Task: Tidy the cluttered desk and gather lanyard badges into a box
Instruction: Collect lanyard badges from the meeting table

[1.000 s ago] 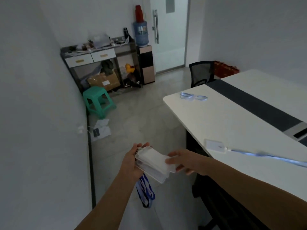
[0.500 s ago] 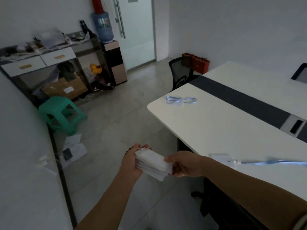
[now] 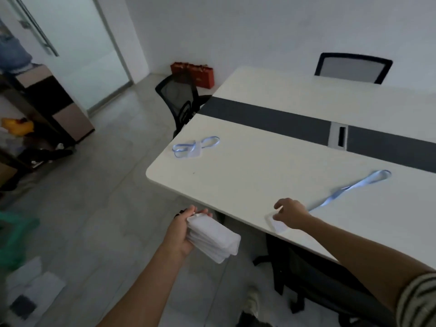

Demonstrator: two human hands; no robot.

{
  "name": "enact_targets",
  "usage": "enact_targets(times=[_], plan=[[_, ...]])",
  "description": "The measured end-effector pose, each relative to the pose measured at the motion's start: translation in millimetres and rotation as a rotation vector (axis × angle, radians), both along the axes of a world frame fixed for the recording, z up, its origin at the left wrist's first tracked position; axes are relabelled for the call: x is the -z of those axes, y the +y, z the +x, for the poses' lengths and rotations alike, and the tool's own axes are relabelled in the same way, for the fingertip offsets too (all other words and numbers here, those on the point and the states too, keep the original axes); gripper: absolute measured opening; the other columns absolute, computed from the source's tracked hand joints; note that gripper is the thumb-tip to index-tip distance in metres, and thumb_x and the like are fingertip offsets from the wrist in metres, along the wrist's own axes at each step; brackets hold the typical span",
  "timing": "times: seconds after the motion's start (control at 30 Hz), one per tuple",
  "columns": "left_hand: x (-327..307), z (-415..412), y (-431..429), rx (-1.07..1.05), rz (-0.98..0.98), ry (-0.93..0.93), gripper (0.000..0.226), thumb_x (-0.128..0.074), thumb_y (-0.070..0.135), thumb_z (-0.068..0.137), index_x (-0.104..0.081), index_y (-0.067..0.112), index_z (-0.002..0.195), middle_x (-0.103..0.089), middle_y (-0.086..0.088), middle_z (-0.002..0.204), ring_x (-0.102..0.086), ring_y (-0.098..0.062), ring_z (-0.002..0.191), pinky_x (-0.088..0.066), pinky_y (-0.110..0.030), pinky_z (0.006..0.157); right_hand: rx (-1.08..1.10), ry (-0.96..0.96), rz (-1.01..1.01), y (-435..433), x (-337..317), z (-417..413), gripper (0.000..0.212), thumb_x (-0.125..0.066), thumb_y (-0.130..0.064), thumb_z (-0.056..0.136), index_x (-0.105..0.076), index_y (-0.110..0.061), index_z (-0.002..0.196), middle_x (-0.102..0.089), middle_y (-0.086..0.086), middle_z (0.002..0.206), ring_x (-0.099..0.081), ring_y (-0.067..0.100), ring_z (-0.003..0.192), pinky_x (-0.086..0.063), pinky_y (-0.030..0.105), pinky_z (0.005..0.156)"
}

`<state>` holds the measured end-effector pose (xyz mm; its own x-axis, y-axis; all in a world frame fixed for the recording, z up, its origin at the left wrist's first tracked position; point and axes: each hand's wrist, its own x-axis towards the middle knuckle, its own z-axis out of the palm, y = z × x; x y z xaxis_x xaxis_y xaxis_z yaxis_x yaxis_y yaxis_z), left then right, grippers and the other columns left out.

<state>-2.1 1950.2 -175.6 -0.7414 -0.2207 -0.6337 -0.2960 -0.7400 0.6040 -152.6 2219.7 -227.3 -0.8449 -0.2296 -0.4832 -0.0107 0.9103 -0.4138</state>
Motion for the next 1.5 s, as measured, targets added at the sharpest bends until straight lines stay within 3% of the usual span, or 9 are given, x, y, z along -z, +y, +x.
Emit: enact_targets(times=[0.1, 0.27, 0.43, 0.53, 0.7, 1.03, 1.17, 1.23, 1.5], plan=[[5, -26, 1, 0.061, 0.008, -0.032, 0.031, -0.049, 0.019, 0.097, -0.057, 0.01, 0.068, -0.068, -0.014, 0.078, -0.069, -0.028, 0.07, -0.052, -0.038, 0.072, -0.207, 0.082, 0.285, 23, 27, -25, 0.057, -0.066, -0.026, 0.084, -0.046, -0.024, 0.137, -0.052, 0.003, 0.131, -0.048, 0.022, 0.121, -0.046, 0.033, 0.093], [7, -76, -11, 0.163, 0.019, -0.086, 0.023, -0.051, 0.02, 0.096, -0.052, 0.013, 0.074, -0.07, -0.013, 0.079, -0.07, -0.026, 0.071, -0.051, -0.038, 0.077, -0.379, 0.022, 0.458, 30, 65, -47, 0.082, -0.076, -0.032, 0.076, -0.031, -0.026, 0.144, -0.038, 0.005, 0.134, -0.04, 0.023, 0.122, -0.048, 0.033, 0.087], [19, -97, -12, 0.175, 0.049, -0.142, 0.02, -0.053, 0.019, 0.096, -0.054, 0.011, 0.077, -0.071, -0.015, 0.083, -0.071, -0.028, 0.072, -0.05, -0.041, 0.079, -0.407, 0.047, 0.467, 22, 78, -63, 0.078, -0.079, -0.047, 0.069, -0.039, -0.024, 0.132, -0.041, 0.003, 0.125, -0.039, 0.023, 0.117, -0.048, 0.033, 0.086], [24, -104, -14, 0.172, 0.068, -0.161, 0.02, -0.054, 0.019, 0.095, -0.054, 0.011, 0.077, -0.071, -0.015, 0.084, -0.071, -0.029, 0.073, -0.051, -0.041, 0.079, -0.393, 0.116, 0.439, 8, 78, -75, 0.053, -0.067, -0.043, 0.084, -0.044, -0.021, 0.127, -0.05, 0.001, 0.126, -0.043, 0.021, 0.119, -0.047, 0.033, 0.088], [22, -110, -37, 0.137, 0.083, -0.126, 0.022, -0.054, 0.02, 0.094, -0.053, 0.012, 0.074, -0.071, -0.014, 0.082, -0.07, -0.029, 0.075, -0.052, -0.039, 0.076, -0.314, 0.193, 0.275, -50, 44, -96, 0.032, -0.042, -0.044, 0.098, -0.058, -0.027, 0.12, -0.063, -0.001, 0.12, -0.058, 0.023, 0.111, -0.041, 0.032, 0.083], [15, -79, -128, 0.068, 0.053, -0.004, 0.01, -0.061, 0.016, 0.083, -0.057, 0.008, 0.079, -0.07, -0.015, 0.085, -0.069, -0.031, 0.082, -0.051, -0.041, 0.082, -0.189, 0.298, -0.18, -212, -72, -122, 0.008, -0.061, -0.024, 0.082, -0.059, -0.019, 0.088, -0.062, -0.001, 0.081, -0.057, 0.026, 0.077, -0.036, 0.028, 0.054], [3, -57, -185, 0.038, 0.073, 0.074, 0.009, -0.063, 0.014, 0.078, -0.061, 0.006, 0.075, -0.068, -0.016, 0.081, -0.069, -0.031, 0.078, -0.055, -0.037, 0.073, -0.079, 0.222, -0.49, -286, -113, -106, 0.071, -0.07, -0.008, 0.077, -0.038, -0.028, 0.137, -0.054, 0.005, 0.103, -0.06, 0.03, 0.085, -0.056, 0.039, 0.061], [-3, -53, -203, 0.028, 0.057, 0.079, 0.01, -0.066, 0.015, 0.074, -0.059, 0.009, 0.07, -0.068, -0.016, 0.078, -0.069, -0.03, 0.076, -0.054, -0.036, 0.075, -0.055, 0.175, -0.589, -313, -129, -99, 0.082, -0.07, -0.003, 0.078, -0.03, -0.033, 0.144, -0.05, 0.005, 0.106, -0.063, 0.029, 0.081, -0.06, 0.042, 0.059], [-16, -31, -286, -0.009, 0.056, 0.146, 0.014, -0.059, 0.017, 0.081, -0.066, 0.004, 0.082, -0.067, -0.014, 0.085, -0.068, -0.028, 0.077, -0.052, -0.036, 0.077, 0.034, -0.006, -0.833, -440, -170, -55, 0.035, -0.069, -0.008, 0.083, -0.06, -0.024, 0.113, -0.06, 0.019, 0.11, -0.062, 0.023, 0.071, -0.054, 0.026, 0.047]])
